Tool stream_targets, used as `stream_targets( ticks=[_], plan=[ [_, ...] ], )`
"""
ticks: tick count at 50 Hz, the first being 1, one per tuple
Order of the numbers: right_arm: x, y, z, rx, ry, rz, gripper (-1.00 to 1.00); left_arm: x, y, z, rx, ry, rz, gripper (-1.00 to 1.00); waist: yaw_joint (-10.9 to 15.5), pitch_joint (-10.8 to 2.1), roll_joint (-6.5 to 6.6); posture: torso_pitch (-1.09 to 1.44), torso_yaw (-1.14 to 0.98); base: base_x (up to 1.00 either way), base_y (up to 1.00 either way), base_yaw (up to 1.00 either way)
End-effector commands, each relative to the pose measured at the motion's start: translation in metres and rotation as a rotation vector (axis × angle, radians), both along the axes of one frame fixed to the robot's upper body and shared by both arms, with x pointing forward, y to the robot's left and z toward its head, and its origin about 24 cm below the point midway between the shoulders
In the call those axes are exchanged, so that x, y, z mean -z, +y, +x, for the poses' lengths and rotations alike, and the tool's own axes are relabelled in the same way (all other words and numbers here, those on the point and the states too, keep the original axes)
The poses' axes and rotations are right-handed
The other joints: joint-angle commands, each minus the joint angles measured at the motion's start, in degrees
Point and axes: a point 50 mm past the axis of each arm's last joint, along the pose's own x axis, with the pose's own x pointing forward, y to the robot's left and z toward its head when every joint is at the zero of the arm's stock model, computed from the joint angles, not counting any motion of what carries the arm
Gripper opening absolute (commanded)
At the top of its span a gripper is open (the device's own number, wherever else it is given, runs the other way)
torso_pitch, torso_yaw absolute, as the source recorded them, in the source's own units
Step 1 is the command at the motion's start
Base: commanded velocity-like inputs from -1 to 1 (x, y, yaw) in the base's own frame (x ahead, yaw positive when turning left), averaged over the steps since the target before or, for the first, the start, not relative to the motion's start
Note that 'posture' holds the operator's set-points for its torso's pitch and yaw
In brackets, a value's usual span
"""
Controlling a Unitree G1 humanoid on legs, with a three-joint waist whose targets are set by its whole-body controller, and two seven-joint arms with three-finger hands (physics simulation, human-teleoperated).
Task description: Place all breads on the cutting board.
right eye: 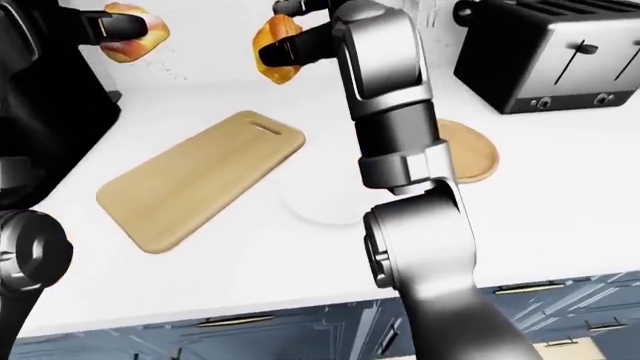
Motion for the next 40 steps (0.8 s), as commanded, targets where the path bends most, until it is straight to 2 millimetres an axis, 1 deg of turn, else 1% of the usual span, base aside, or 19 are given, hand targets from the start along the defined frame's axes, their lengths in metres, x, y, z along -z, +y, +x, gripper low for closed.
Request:
stream_targets(
  ticks=[1,7,8,9,13,15,17,18,25,27,28,29,30,31,34,35,38,39,40],
  plan=[
    [-0.031,0.0006,-0.0102,-0.014,-0.143,0.016,-1.0,-0.0212,-0.0059,-0.0064,0.021,-0.097,0.019,-1.0,-0.5,-1.43,0.45,0.0,0.0,0.0,0.0,0.0],
    [-0.0293,0.0005,-0.0105,-0.012,-0.145,0.017,-1.0,-0.0205,-0.0067,-0.0069,0.023,-0.096,0.018,-1.0,-0.2,-1.95,1.16,0.0,0.0,0.0,0.0,0.0],
    [-0.0294,0.0002,-0.0107,-0.01,-0.147,0.018,-1.0,-0.02,-0.0069,-0.0065,0.023,-0.096,0.018,-1.0,0.1,-3.32,1.54,0.0,0.0,0.0,0.0,0.37],
    [-0.029,-0.0003,-0.0105,-0.008,-0.146,0.02,-1.0,-0.0194,-0.0076,-0.0059,0.024,-0.095,0.018,-1.0,0.6,-3.57,1.65,0.0,0.0,0.0,0.0,0.78],
    [-0.0283,-0.0002,-0.0106,-0.011,-0.145,0.019,-1.0,-0.0195,-0.009,-0.006,0.028,-0.095,0.019,-1.0,-1.2,-4.54,1.36,0.0,0.0,0.0,0.0,0.57],
    [-0.0275,-0.0002,-0.0103,-0.011,-0.144,0.02,-1.0,-0.0205,-0.0094,-0.0065,0.028,-0.095,0.02,-1.0,-0.4,-2.45,0.7,0.0,0.0,0.0,0.0,0.0],
    [-0.0278,-0.0001,-0.0105,-0.01,-0.144,0.018,-1.0,-0.0217,-0.0093,-0.0068,0.028,-0.097,0.02,-1.0,-0.2,-1.97,-1.73,0.0,0.0,0.0,0.0,0.0],
    [-0.0291,-0.0001,-0.0107,-0.011,-0.146,0.02,-1.0,-0.0221,-0.0094,-0.0069,0.029,-0.098,0.02,-1.0,0.0,-1.44,-0.33,0.0,0.0,0.0,0.0,0.0],
    [-0.0274,0.0005,-0.0094,-0.013,-0.139,0.027,-1.0,-0.0204,-0.0104,-0.005,0.033,-0.095,0.019,-1.0,-0.6,-1.98,1.3,0.0,0.0,0.0,0.0,0.0],
    [-0.029,0.0002,-0.0095,-0.011,-0.141,0.029,-1.0,-0.0216,-0.011,-0.0051,0.033,-0.096,0.02,-1.0,-0.7,-2.13,1.24,0.0,0.0,0.0,0.0,0.0],
    [-0.0296,0.0003,-0.0094,-0.012,-0.144,0.035,-1.0,-0.0212,-0.0112,-0.0048,0.034,-0.096,0.02,-1.0,-0.9,-3.71,1.38,0.0,0.0,0.0,0.06,0.0],
    [-0.0293,0.0004,-0.0094,-0.011,-0.144,0.039,-1.0,-0.0205,-0.0118,-0.0043,0.034,-0.095,0.018,-1.0,-0.9,-4.0,1.42,0.0,0.0,0.0,0.38,0.0],
    [-0.0286,0.0006,-0.0094,-0.012,-0.142,0.039,-1.0,-0.0204,-0.012,-0.0042,0.035,-0.095,0.018,-1.0,-0.8,-3.77,-0.23,0.0,0.0,0.0,0.45,0.0],
    [-0.0278,0.0005,-0.0092,-0.012,-0.14,0.039,-1.0,-0.0201,-0.012,-0.0044,0.035,-0.094,0.019,-1.0,-0.7,-4.44,-1.38,0.0,0.0,0.0,0.51,0.0],
    [-0.0286,0.0012,-0.0098,-0.015,-0.141,0.039,-1.0,-0.0196,-0.0111,-0.0049,0.034,-0.094,0.018,-1.0,-0.5,-4.88,-2.14,0.0,0.0,0.0,0.5,0.0],
    [-0.0289,0.0017,-0.01,-0.015,-0.141,0.037,-1.0,-0.0202,-0.011,-0.0053,0.034,-0.095,0.018,-1.0,-0.2,-5.3,-1.78,0.0,0.0,0.0,0.41,0.0],
    [-0.0276,0.0024,-0.0089,-0.017,-0.141,0.036,-1.0,-0.0207,-0.011,-0.0058,0.033,-0.095,0.018,-1.0,-0.3,-4.76,0.22,0.0,0.0,0.0,0.42,0.0],
    [-0.0273,0.0029,-0.0089,-0.02,-0.144,0.04,-1.0,-0.0197,-0.0108,-0.0056,0.034,-0.094,0.018,-1.0,-0.5,-3.54,0.16,0.0,0.0,0.0,0.0,0.0],
    [-0.0258,0.0029,-0.0086,-0.019,-0.142,0.036,-1.0,-0.0187,-0.0105,-0.0055,0.033,-0.093,0.018,-1.0,-1.2,-2.9,2.56,0.0,0.0,0.0,0.0,0.0]
  ],
)
